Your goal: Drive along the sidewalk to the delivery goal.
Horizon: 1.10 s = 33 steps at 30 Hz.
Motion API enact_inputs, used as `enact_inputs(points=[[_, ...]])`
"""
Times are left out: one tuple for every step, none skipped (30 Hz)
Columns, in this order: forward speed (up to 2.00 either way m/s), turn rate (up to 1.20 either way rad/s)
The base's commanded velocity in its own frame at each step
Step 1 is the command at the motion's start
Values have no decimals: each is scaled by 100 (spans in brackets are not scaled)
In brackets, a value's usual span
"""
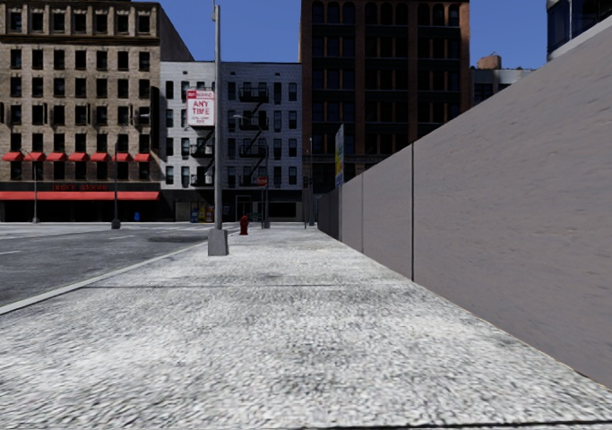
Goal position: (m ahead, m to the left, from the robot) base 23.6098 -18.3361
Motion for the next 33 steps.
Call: enact_inputs(points=[[200,0],[200,0],[200,0],[200,0],[200,0],[200,0],[200,0],[200,0],[200,0],[200,0],[200,0],[200,0],[200,0],[200,0],[200,0],[200,0],[200,0],[200,0],[200,0],[200,0],[200,0],[200,0],[200,0],[200,0],[200,0],[200,0],[200,0],[200,0],[200,0],[200,0],[200,0],[200,0],[200,0]])
